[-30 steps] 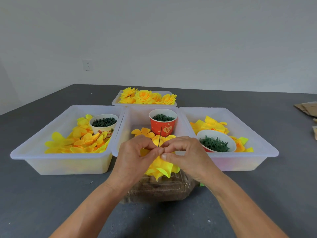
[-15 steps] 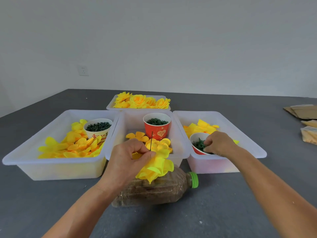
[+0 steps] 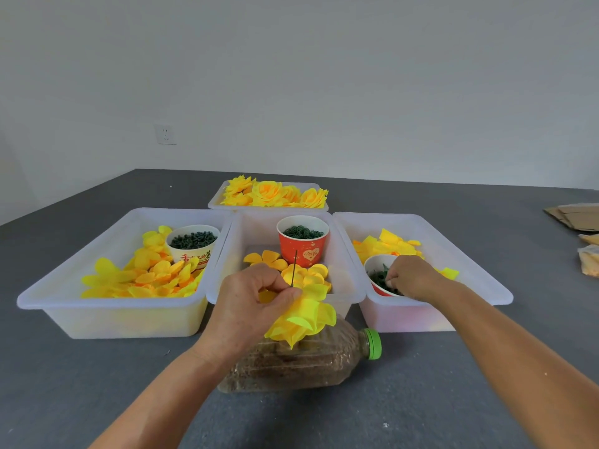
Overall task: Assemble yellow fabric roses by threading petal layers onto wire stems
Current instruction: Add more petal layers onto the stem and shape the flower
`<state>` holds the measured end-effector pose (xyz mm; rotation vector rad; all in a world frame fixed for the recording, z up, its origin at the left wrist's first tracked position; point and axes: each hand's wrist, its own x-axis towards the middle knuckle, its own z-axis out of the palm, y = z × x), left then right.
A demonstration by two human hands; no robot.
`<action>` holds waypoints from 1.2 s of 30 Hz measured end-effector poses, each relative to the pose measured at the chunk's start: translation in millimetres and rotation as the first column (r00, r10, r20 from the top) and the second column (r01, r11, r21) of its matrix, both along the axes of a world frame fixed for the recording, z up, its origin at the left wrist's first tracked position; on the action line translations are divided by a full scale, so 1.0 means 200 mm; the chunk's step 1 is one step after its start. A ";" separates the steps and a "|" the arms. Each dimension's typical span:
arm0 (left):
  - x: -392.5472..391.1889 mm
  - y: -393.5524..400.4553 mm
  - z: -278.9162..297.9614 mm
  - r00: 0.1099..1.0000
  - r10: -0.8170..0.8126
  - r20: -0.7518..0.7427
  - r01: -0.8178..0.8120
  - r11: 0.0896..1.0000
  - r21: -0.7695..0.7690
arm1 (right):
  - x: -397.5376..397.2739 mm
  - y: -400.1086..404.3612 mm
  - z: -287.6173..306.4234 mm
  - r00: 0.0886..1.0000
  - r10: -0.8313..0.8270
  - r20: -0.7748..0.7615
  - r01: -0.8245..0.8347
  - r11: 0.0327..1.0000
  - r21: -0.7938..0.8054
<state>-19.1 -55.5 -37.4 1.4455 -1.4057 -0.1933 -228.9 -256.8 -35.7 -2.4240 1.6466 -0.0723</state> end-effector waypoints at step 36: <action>0.00 0.00 -0.01 1.000 -0.017 -0.020 0.016 1.000 -0.023 | 0.16 0.39 0.23 0.196 -0.166 0.966 -0.144 0.970 0.195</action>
